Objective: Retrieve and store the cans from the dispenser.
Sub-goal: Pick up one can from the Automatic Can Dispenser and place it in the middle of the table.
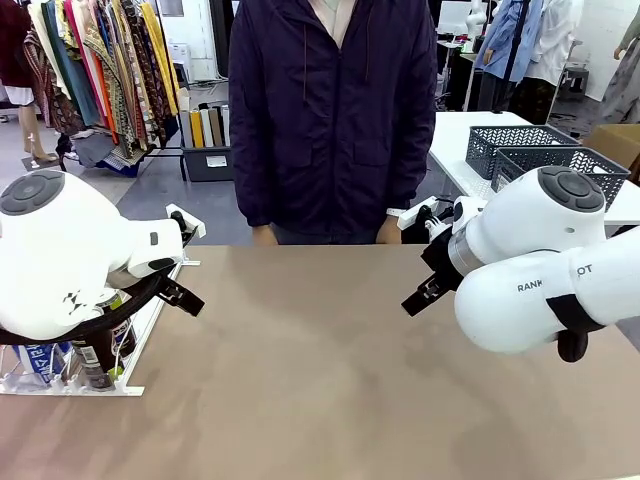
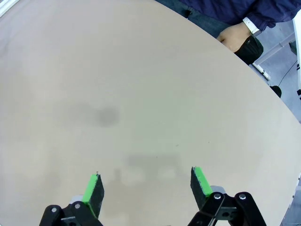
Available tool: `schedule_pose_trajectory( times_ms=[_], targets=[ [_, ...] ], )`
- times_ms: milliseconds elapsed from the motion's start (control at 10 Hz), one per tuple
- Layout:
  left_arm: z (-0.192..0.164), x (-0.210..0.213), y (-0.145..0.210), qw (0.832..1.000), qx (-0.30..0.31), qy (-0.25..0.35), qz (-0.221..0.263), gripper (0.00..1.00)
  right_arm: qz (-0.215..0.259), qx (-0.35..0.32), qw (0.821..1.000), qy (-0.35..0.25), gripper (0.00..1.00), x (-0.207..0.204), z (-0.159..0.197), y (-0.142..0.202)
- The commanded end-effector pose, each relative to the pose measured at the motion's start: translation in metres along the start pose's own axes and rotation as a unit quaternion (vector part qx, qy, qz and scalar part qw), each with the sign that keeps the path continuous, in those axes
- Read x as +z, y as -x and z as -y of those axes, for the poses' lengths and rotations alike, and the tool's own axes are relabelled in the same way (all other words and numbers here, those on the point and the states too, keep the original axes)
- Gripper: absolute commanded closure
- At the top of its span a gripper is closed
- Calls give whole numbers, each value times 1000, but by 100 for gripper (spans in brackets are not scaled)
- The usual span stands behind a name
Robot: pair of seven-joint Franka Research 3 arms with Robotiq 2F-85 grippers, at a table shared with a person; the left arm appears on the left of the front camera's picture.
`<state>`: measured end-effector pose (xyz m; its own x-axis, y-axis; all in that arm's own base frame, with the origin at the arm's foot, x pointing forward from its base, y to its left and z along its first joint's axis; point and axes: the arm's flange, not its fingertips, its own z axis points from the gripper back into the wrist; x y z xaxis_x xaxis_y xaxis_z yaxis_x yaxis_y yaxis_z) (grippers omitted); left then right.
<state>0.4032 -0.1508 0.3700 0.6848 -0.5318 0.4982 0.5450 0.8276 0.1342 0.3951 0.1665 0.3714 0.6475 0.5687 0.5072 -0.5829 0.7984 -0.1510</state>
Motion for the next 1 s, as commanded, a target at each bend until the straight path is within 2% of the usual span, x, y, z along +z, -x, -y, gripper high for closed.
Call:
schedule_pose_trajectory(
  times_ms=[0,200,300,400,500,600,700,800,900],
  targets=[
    [0,0,0,1000,0,0,0,0,0,0,1000,0,0,0,0,0],
    [0,0,0,1000,0,0,0,0,0,0,1000,0,0,0,0,0],
    [6,18,-7,993,-3,105,-49,0,-38,-34,998,-48,0,16,9,2],
    [10,40,-14,981,1,180,-72,0,-80,-108,985,-109,0,34,18,4],
    [15,61,-30,963,136,206,-114,0,-70,-169,967,-177,0,54,28,7],
    [11,89,-32,942,170,264,-123,0,-54,-213,950,-224,0,79,37,16],
    [-4,121,-27,927,186,309,-101,0,-18,-217,933,-286,0,109,46,31],
    [-33,161,-12,918,204,336,-47,0,49,-182,902,-388,0,145,63,59],
    [-68,200,13,906,220,361,10,0,109,-206,877,-420,0,170,83,89]
  ],
)
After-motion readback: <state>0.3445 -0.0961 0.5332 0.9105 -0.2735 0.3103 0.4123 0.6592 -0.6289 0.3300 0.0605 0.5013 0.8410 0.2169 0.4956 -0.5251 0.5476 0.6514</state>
